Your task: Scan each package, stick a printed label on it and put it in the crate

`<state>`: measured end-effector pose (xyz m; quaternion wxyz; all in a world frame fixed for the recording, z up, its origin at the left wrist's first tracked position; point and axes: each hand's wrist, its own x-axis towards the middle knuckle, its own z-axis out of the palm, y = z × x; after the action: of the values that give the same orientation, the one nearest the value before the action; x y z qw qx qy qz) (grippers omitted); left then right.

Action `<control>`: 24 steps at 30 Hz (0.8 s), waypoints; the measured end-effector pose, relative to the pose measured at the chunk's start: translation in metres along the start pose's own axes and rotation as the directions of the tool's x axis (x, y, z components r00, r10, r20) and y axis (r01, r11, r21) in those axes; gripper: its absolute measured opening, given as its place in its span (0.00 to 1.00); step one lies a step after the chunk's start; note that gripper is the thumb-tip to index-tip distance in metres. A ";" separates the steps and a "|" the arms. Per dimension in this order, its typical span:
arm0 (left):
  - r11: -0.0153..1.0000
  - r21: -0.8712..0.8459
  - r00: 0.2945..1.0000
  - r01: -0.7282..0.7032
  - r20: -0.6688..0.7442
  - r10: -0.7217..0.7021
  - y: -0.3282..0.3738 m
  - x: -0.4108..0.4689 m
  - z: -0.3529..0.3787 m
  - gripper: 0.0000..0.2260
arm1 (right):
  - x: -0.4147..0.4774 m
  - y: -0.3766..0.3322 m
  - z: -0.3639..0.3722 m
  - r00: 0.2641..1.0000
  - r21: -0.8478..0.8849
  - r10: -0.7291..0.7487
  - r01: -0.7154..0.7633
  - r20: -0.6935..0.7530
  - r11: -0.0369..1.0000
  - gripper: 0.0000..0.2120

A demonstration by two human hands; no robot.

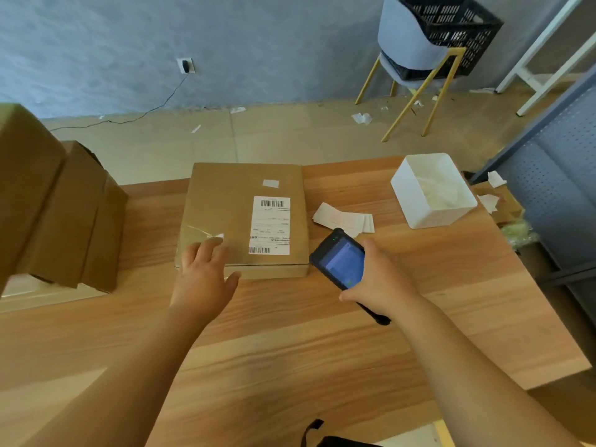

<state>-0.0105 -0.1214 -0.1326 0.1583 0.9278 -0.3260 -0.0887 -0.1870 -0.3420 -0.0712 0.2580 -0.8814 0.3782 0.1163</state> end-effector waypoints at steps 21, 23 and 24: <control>0.995 0.067 0.995 -0.075 0.075 0.070 -0.029 0.018 0.009 0.25 | 0.023 -0.087 -0.049 1.000 -0.460 0.021 -0.021 -0.004 0.888 0.29; 0.995 0.064 0.994 -0.076 0.080 0.071 -0.029 0.018 0.009 0.25 | 0.023 -0.088 -0.049 1.000 -0.474 0.030 -0.028 -0.004 0.880 0.29; 0.995 0.061 0.994 -0.076 0.081 0.071 -0.029 0.017 0.009 0.25 | 0.022 -0.088 -0.049 0.999 -0.478 0.033 -0.031 -0.005 0.878 0.29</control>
<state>0.0174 -0.1129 -0.1518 0.1185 0.9156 -0.3684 -0.1089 -0.1072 -0.3312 -0.0068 0.0315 -0.9112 0.3520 0.2117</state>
